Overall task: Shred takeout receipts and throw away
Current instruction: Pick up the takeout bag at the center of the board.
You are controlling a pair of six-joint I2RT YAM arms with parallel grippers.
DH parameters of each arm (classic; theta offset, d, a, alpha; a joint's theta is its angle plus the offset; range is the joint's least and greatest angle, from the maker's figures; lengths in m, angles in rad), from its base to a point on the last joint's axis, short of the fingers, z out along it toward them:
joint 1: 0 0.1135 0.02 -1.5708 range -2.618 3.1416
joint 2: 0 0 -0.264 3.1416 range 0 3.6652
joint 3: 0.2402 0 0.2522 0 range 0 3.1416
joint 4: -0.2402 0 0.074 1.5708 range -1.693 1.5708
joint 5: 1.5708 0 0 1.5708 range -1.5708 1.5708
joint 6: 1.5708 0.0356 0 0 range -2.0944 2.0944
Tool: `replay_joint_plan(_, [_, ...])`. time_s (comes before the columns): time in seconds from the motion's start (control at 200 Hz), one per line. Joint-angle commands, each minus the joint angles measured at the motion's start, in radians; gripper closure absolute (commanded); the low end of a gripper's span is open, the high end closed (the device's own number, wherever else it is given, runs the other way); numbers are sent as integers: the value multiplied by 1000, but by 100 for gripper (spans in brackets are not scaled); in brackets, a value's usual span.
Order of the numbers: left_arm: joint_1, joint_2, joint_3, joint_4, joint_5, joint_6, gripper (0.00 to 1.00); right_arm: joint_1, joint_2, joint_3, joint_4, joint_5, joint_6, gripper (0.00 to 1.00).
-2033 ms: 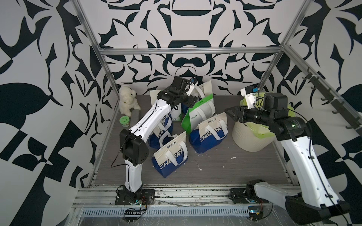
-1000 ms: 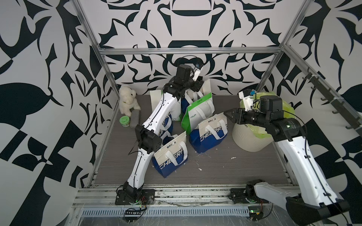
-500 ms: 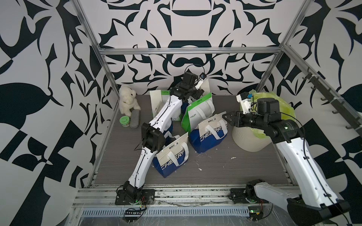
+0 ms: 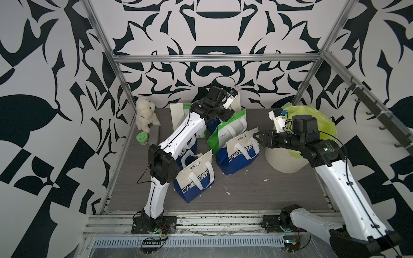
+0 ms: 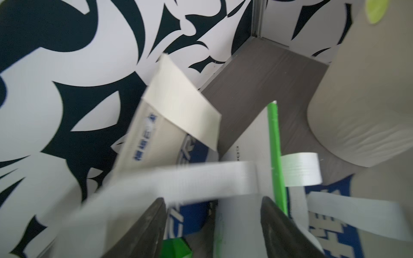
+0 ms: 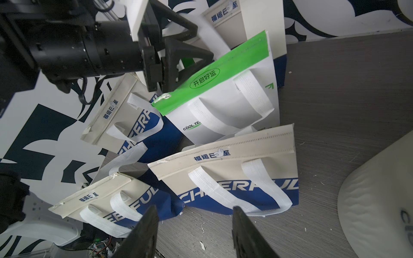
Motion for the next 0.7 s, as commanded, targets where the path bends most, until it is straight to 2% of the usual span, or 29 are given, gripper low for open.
replay_joint_plan(0.0, [-8,-46,-48,-14,123,-122,31,7,-27,5,31,7,9,47])
replay_joint_plan(0.18, [-8,-95,-124,70,197,-236,31,7,-33,10,24,5,6,47])
replay_joint_plan(0.31, [4,-99,-110,114,135,-209,22,8,-37,15,16,6,1,47])
replay_joint_plan(0.365, [23,-80,-50,100,91,-194,19,8,-37,19,9,8,-4,47])
replay_joint_plan(0.49, [84,7,159,19,73,-164,17,8,-39,29,-13,19,-20,47])
replay_joint_plan(0.6, [99,105,345,-96,21,-37,16,9,-41,32,-27,26,-36,46])
replay_joint_plan(0.695, [104,151,391,-122,-44,60,10,8,-38,30,-35,35,-48,46])
